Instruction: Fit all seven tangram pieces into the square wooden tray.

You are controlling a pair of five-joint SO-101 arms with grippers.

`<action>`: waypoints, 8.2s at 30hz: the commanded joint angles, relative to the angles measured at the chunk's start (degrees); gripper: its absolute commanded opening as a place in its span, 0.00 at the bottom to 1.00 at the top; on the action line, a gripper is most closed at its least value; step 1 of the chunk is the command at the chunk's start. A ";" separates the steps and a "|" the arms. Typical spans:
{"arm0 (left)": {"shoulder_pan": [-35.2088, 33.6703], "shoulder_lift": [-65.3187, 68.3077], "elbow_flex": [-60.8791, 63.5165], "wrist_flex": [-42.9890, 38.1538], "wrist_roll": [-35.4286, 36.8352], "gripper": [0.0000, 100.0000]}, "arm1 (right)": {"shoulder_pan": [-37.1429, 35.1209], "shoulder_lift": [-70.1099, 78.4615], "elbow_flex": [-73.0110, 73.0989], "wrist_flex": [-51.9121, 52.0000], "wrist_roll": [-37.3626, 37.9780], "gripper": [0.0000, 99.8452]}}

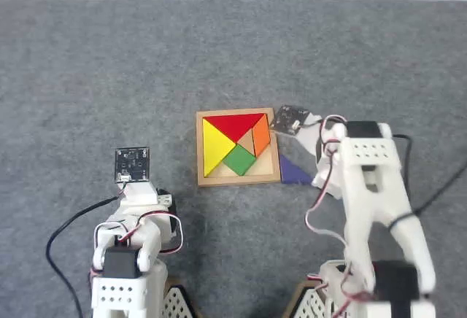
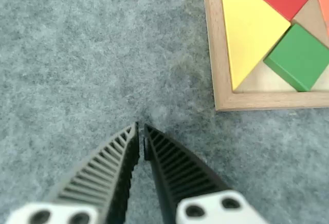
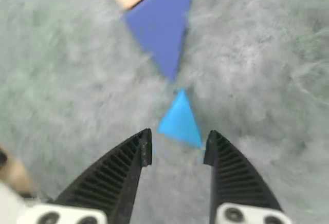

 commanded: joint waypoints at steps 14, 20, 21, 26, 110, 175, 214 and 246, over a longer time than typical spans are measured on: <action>-0.35 -1.14 -0.75 0.09 -0.62 0.01 | 5.05 4.62 7.74 -13.49 12.57 0.19; -0.35 -1.14 -0.75 0.09 -0.62 0.01 | 5.05 9.19 7.74 -16.04 12.75 0.19; -0.35 -1.14 -0.75 0.09 -0.62 0.01 | 5.05 9.80 7.74 -16.75 12.75 0.19; -0.35 -1.14 -0.75 0.09 -0.62 0.01 | 5.05 12.62 7.74 -17.71 12.75 0.19; -0.35 -1.14 -0.75 0.09 -0.62 0.01 | -31.60 46.20 -56.00 -4.18 -114.46 0.13; -0.35 -1.14 -0.75 0.09 -0.62 0.01 | -22.81 50.42 -54.68 -6.64 -35.52 0.01; -0.35 -1.14 -0.75 0.09 -0.62 0.01 | -27.65 32.13 -24.97 -34.33 -41.85 0.01; -0.35 -1.14 -0.75 0.09 -0.62 0.01 | -32.13 17.80 -11.60 -33.54 -44.57 0.01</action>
